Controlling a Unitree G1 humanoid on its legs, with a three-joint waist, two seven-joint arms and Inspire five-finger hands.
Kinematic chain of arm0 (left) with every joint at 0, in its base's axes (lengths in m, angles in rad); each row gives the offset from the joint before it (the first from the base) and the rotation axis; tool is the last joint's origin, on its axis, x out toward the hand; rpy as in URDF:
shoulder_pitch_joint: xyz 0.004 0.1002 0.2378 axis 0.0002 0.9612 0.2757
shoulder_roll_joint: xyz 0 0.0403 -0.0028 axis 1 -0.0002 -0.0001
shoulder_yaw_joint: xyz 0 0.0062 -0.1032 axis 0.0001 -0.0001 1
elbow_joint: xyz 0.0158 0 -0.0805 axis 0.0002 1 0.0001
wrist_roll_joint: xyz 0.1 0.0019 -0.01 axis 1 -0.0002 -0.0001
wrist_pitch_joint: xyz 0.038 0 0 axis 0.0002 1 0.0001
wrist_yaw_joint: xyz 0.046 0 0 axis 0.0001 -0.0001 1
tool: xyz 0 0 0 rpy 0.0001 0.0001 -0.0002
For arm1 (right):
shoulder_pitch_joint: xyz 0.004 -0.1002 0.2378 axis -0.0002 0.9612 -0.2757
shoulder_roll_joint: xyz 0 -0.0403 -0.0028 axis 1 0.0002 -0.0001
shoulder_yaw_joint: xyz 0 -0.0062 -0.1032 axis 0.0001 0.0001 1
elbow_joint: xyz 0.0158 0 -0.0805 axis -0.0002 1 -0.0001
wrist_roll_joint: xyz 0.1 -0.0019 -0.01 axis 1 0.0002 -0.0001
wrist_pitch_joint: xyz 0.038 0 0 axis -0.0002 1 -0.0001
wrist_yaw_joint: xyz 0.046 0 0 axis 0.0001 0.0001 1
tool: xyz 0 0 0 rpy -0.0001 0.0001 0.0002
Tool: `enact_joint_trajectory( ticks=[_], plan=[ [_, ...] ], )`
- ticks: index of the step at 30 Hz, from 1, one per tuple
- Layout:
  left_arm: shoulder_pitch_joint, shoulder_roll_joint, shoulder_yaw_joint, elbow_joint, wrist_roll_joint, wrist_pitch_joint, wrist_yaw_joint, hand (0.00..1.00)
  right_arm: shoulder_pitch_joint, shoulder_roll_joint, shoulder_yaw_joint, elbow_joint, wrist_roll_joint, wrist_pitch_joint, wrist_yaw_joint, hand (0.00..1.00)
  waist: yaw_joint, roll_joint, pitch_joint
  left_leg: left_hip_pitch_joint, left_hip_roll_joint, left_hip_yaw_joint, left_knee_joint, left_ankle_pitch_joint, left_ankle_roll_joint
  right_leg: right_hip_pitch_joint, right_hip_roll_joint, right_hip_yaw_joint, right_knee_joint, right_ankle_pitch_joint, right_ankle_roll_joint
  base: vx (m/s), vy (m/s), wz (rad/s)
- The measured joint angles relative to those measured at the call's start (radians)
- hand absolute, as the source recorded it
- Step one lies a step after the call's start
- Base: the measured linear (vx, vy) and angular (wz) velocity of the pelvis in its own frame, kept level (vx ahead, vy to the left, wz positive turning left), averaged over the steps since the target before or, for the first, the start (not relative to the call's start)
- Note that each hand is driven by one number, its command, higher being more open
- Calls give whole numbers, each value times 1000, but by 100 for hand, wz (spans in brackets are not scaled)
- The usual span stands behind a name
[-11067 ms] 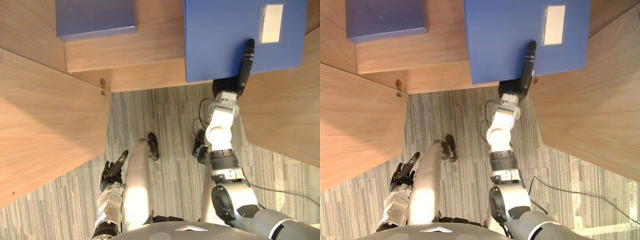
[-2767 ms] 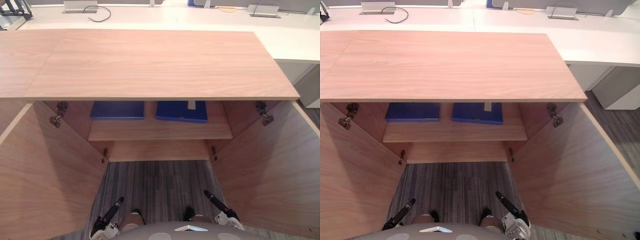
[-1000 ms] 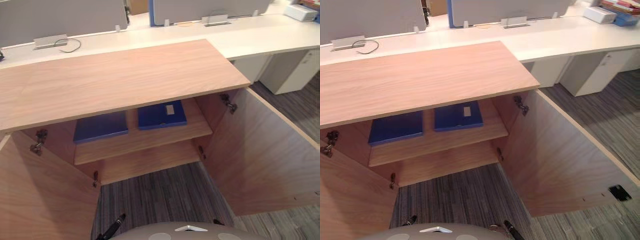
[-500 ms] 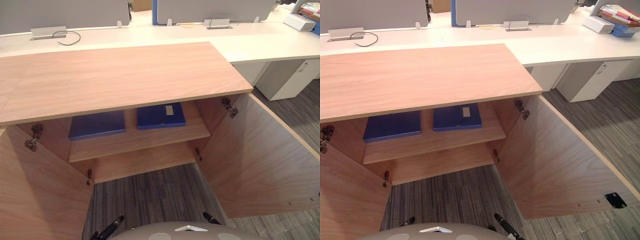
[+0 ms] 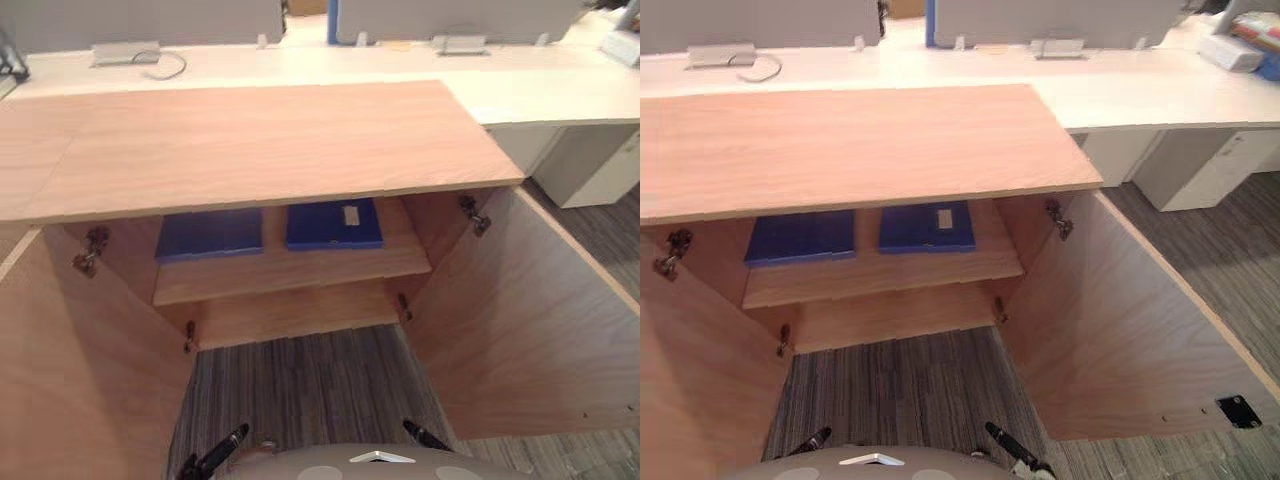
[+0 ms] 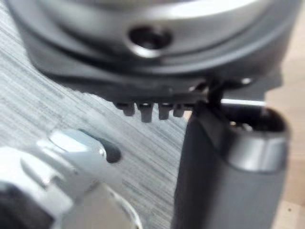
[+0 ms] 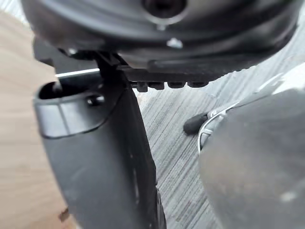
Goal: Walk over to the cabinet, pick up the folder, carry it to the office cabinet, place the folder inside the office cabinet, then close the office cabinet door
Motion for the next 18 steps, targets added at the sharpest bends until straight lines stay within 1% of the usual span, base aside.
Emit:
enact_joint_trajectory(
  ticks=[1, 2, 3, 4, 5, 6, 7, 8, 9, 10, 11, 13, 14, 17, 18],
  plan=[
    [0, -4, 1, -2, 0, 0, 2, 100, -12, -3, 3, 0, 0, -1, -1, 100, 2, 11, 10, -21, 8, -7, 22, -3, -1, -15, 2, -3, 22, -11, 2, -221, -45, 26],
    [2, -11, 0, -1, -3, 2, 9, 100, -31, -4, 4, -3, 2, -3, -2, 100, 1, 14, 19, -41, 16, -25, 34, -3, -2, -38, 5, -9, 57, -30, -2, -167, -39, 24],
    [4, -16, 0, -1, -5, 2, 14, 100, -38, -3, 3, -10, 3, -5, -5, 100, 6, 23, 32, -41, 19, -31, 24, 8, -4, -45, 6, -11, 70, -36, -5, -185, -61, 23],
    [15, -25, 2, 0, -12, 2, 15, 100, -40, -5, -1, -17, 5, -5, -6, 100, 10, 32, 32, -35, 18, -32, -11, 27, -7, -55, 6, -12, 74, -40, -6, -109, -50, 8],
    [21, -30, 7, 1, -18, 2, 16, 100, -39, -5, -7, -21, 7, -7, -8, 100, 10, 34, 26, -31, 16, -31, -34, 35, -8, -63, 5, -12, 72, -39, -8, -101, -58, -2],
    [29, -37, 29, 6, -19, 6, 19, 100, -38, -2, -10, -22, 8, -15, -11, 100, 8, 29, 22, -28, 10, -33, -50, 41, -9, -78, -4, -17, 73, -36, -12, -41, -9, -17],
    [33, -49, 50, 10, -17, 7, 19, 100, -37, -3, -27, -25, 8, -20, -11, 100, 0, 41, 19, -34, 14, -42, -26, 30, -11, -83, 0, -16, 82, -35, -11, -27, -17, -15],
    [45, -51, 60, 15, -17, 8, 20, 100, -22, -2, -41, -32, 8, -20, -12, 100, -2, 41, 8, -21, 9, -49, -66, 45, -14, -82, 7, -15, 78, -35, -11, -6, -6, -7],
    [49, -49, 60, 15, -17, 8, 20, 100, -14, 3, -48, -35, 8, -20, -12, 100, -5, 39, -7, -8, 1, -51, -109, 65, -13, -85, 5, -16, 70, -34, -10, 27, -38, 19],
    [48, -46, 61, 14, -18, 7, 18, 100, 16, 10, -62, -36, 19, -19, -15, 100, -12, 33, -30, 12, -12, -60, -194, 107, -21, -91, 4, -24, 54, -28, -9, 57, -25, 30],
    [43, -45, 63, 13, -19, 7, 16, 100, 21, 15, -83, -36, 39, -19, -17, 100, -24, 33, -42, 25, -19, -74, -268, 149, -20, -102, 5, -37, 47, -25, -9, 66, -22, 33],
    [35, -46, 68, 10, -19, 7, 14, 100, 24, 22, -102, -37, 43, -18, -17, 100, -31, 33, -40, 37, -23, -84, -314, 178, -14, -100, 6, -43, 45, -18, -8, 55, -4, 14],
    [33, -47, 76, 0, -19, 7, 14, 100, 29, 31, -112, -41, 43, -17, -17, 100, -26, 31, -42, 40, -24, -76, -312, 179, -12, -97, 6, -35, 44, -6, -3, 61, 17, -10],
    [33, -48, 92, -30, -20, 6, 14, 100, 32, 68, -111, -81, 43, -17, -18, 100, -26, 4, -35, 62, -30, -60, -312, 174, -11, -79, 2, -28, 39, -1, -10, 33, 24, -15],
    [33, -50, 96, -41, -21, 6, 14, 100, 40, 75, -95, -96, 42, -17, -18, 100, -24, -5, -36, 77, -34, -43, -312, 167, -10, -74, -1, -10, 39, 0, -11, 7, 39, -24]
  ],
)
